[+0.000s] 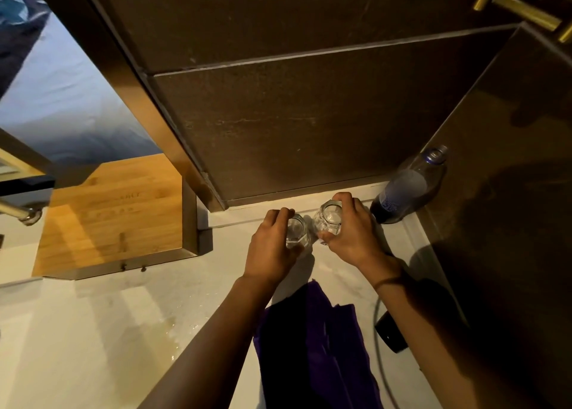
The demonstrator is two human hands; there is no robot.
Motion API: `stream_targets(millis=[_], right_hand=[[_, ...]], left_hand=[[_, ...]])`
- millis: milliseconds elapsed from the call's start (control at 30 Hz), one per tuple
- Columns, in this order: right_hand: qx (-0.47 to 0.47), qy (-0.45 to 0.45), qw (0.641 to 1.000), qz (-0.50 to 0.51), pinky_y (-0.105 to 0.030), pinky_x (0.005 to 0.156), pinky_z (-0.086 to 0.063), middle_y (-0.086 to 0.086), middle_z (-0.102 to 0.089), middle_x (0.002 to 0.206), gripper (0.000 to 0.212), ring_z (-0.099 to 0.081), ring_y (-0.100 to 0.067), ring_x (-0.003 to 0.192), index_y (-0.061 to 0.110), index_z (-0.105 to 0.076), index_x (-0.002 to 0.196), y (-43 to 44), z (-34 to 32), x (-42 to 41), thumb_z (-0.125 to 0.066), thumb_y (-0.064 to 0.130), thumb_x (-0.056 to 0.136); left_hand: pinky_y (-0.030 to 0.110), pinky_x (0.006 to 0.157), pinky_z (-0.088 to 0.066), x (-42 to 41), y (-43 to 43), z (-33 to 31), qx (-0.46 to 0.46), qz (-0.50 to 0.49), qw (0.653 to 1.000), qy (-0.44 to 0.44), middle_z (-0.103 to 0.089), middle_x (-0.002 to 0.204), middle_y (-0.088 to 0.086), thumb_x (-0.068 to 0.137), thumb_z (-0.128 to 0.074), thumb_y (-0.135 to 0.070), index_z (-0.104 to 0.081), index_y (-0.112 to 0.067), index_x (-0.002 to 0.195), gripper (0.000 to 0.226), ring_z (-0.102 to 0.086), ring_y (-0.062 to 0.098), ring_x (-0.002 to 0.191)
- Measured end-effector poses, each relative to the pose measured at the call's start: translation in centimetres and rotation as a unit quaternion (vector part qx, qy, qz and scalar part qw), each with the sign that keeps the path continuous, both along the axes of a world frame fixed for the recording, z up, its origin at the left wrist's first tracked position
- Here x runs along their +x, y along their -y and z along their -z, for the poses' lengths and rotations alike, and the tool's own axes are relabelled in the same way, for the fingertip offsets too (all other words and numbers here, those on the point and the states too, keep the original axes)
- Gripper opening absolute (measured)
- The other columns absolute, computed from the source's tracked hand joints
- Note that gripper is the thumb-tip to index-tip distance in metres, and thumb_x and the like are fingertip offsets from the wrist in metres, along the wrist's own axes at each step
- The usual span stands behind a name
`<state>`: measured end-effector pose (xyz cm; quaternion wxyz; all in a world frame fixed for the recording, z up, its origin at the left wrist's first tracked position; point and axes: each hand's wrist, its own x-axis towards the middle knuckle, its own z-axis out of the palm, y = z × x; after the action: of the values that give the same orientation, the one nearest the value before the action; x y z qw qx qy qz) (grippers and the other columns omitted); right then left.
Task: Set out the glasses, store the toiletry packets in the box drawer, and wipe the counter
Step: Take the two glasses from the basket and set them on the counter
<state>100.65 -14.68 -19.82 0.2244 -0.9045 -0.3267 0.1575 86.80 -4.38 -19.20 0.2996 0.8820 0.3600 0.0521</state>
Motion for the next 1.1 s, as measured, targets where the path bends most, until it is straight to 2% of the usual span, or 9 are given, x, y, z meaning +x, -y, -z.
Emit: stream_targets(millis=[133, 267, 333, 433, 567, 700, 867, 1000, 1100], right_hand=[[-0.022, -0.006, 1.0, 0.008, -0.033, 0.093, -0.051, -0.008, -0.052, 0.137, 0.083, -0.052, -0.028, 0.125, 0.023, -0.039, 0.139, -0.4, -0.2, -0.1, -0.088, 0.026, 0.072], [-0.036, -0.016, 0.999, 0.019, -0.034, 0.097, -0.05, -0.009, -0.051, 0.139, 0.085, -0.051, -0.029, 0.127, 0.023, -0.037, 0.142, -0.8, -0.2, -0.5, -0.087, 0.025, 0.074], [-0.059, -0.02, 0.998, 0.022, -0.036, 0.104, -0.047, -0.01, -0.044, 0.148, 0.09, -0.044, -0.03, 0.136, 0.023, -0.029, 0.15, -0.8, -0.5, -0.7, -0.084, 0.028, 0.078], [-0.091, 0.017, 0.996, 0.004, -0.042, 0.115, -0.036, -0.01, -0.023, 0.162, 0.1, -0.027, -0.031, 0.148, 0.021, -0.013, 0.159, 0.2, -1.4, -1.8, -0.076, 0.042, 0.084], [0.017, 0.102, 0.994, -0.023, -0.037, 0.113, -0.037, -0.008, -0.046, 0.15, 0.068, -0.044, -0.026, 0.137, 0.015, -0.043, 0.149, 2.6, -1.8, -4.0, -0.071, 0.033, 0.089], [-0.037, 0.122, 0.99, -0.06, -0.034, 0.117, -0.031, -0.003, -0.039, 0.156, 0.063, -0.037, -0.023, 0.142, 0.019, -0.041, 0.15, 3.4, -1.8, -4.8, -0.064, 0.025, 0.092], [-0.102, 0.117, 0.985, -0.078, -0.037, 0.114, -0.036, -0.003, -0.037, 0.156, 0.073, -0.04, -0.026, 0.139, 0.019, -0.037, 0.15, 2.6, -3.2, -4.8, -0.07, 0.02, 0.085], [-0.118, 0.067, 0.988, -0.068, -0.04, 0.108, -0.046, -0.006, -0.048, 0.145, 0.063, -0.049, -0.029, 0.129, 0.015, -0.05, 0.141, 1.8, -4.4, -4.4, -0.071, 0.016, 0.082], [-0.138, 0.029, 0.987, -0.083, -0.044, 0.113, -0.039, -0.008, -0.043, 0.152, 0.063, -0.04, -0.032, 0.137, 0.014, -0.045, 0.147, 1.6, -5.1, -4.7, -0.064, 0.019, 0.086]], left_hand=[[0.038, 0.102, -0.052, 0.3, -0.1, 0.1, -0.005, -0.003, 1.0, -0.015, -0.053, 0.145, 0.005, 0.077, -0.086, -0.027, -0.046, -0.023, 0.14, 0.075, -0.059, 0.03, 0.124], [0.04, 0.1, -0.053, 0.5, -0.3, 0.1, -0.01, 0.011, 0.999, -0.034, -0.053, 0.146, 0.007, 0.077, -0.086, -0.028, -0.044, -0.025, 0.14, 0.075, -0.059, 0.032, 0.124], [0.042, 0.105, -0.049, 0.4, -0.3, -0.1, 0.004, 0.031, 0.997, -0.073, -0.039, 0.159, 0.009, 0.082, -0.081, -0.036, -0.036, -0.028, 0.148, 0.08, -0.048, 0.034, 0.137], [0.047, 0.12, -0.029, -1.0, 0.6, -0.4, 0.066, 0.07, 0.99, -0.101, 0.003, 0.171, 0.003, 0.089, -0.065, -0.054, -0.008, -0.036, 0.159, 0.092, -0.008, 0.034, 0.156], [0.045, 0.124, -0.02, -3.4, 3.1, -0.1, 0.13, 0.128, 0.98, -0.078, -0.006, 0.17, 0.005, 0.095, -0.054, -0.055, -0.009, -0.027, 0.16, 0.083, -0.009, 0.031, 0.156], [0.048, 0.125, -0.012, -3.5, 3.6, 0.1, 0.101, 0.137, 0.976, -0.136, 0.003, 0.171, 0.004, 0.1, -0.05, -0.046, -0.002, -0.022, 0.161, 0.081, 0.005, 0.028, 0.157], [0.049, 0.122, -0.025, -3.7, 2.7, -1.1, 0.086, 0.161, 0.972, -0.148, -0.002, 0.17, 0.004, 0.099, -0.055, -0.039, -0.006, -0.021, 0.161, 0.081, -0.001, 0.029, 0.157], [0.045, 0.11, -0.044, -3.6, 1.9, -2.6, 0.049, 0.158, 0.98, -0.113, -0.02, 0.167, 0.005, 0.095, -0.059, -0.036, -0.025, -0.023, 0.157, 0.072, -0.023, 0.028, 0.152], [0.044, 0.107, -0.046, -5.2, 1.9, -3.2, 0.033, 0.147, 0.983, -0.102, -0.023, 0.166, 0.003, 0.096, -0.057, -0.039, -0.027, -0.026, 0.157, 0.069, -0.032, 0.028, 0.148]])
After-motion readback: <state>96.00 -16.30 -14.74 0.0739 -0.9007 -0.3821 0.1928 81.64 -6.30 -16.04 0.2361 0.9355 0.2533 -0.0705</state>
